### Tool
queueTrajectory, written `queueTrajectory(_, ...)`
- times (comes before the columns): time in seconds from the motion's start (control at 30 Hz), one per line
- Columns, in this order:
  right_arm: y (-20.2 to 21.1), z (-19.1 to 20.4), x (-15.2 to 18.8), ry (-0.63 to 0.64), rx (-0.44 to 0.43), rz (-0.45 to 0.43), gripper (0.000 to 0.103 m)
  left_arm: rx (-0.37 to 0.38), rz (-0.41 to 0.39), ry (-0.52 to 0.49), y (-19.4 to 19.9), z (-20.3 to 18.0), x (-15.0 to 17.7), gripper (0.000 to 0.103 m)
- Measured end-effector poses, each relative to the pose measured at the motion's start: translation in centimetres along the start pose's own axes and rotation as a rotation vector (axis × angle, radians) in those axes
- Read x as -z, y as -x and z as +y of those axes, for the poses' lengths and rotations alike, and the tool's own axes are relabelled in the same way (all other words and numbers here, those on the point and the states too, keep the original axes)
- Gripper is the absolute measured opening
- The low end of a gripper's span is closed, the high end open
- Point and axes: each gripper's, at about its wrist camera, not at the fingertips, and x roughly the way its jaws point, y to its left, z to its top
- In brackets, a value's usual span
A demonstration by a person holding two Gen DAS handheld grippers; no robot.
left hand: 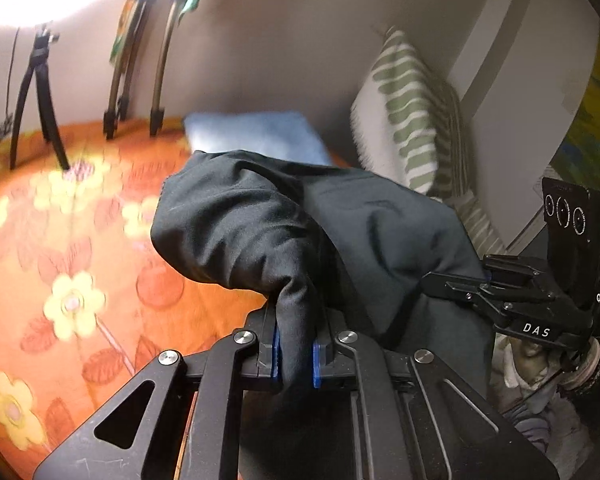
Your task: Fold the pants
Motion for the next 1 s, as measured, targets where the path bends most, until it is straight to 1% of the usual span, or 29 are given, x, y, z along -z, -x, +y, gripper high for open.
queueTrajectory(0.13,2.3,-0.4,-2.4,0.01,0.029,-0.072,0.017,0.002,-0.045,-0.049,0.4,-1.1,-3.3,0.009)
queueTrajectory(0.23,3.4,-1.4,-4.7,0.01,0.057,-0.126,0.017,0.005,-0.077,-0.073,0.0,-1.5,-5.9,0.009)
queueTrajectory(0.4,2.9,-3.9,-9.3,0.006,0.09,-0.164,0.017,0.003,-0.105,-0.095,-2.0,-1.2,-10.4,0.009)
queueTrajectory(0.53,1.1,-6.1,-12.6,-0.011,0.1,-0.177,0.017,-0.014,-0.115,-0.116,-4.2,-0.5,-13.4,0.009)
queueTrajectory(0.6,-0.5,-7.6,-14.2,-0.025,0.091,-0.177,0.017,-0.022,-0.111,-0.116,-5.9,0.2,-14.9,0.009)
queueTrajectory(0.7,-3.4,-9.8,-15.9,-0.046,0.102,-0.163,0.017,-0.031,-0.097,-0.105,-8.4,1.3,-16.2,0.009)
queueTrajectory(0.83,-7.1,-12.8,-17.4,-0.085,0.103,-0.139,0.017,-0.054,-0.073,-0.097,-12.3,2.8,-17.5,0.009)
queueTrajectory(1.0,-11.5,-16.3,-18.5,-0.128,0.123,-0.097,0.017,-0.116,-0.044,-0.111,-17.2,4.5,-19.0,0.009)
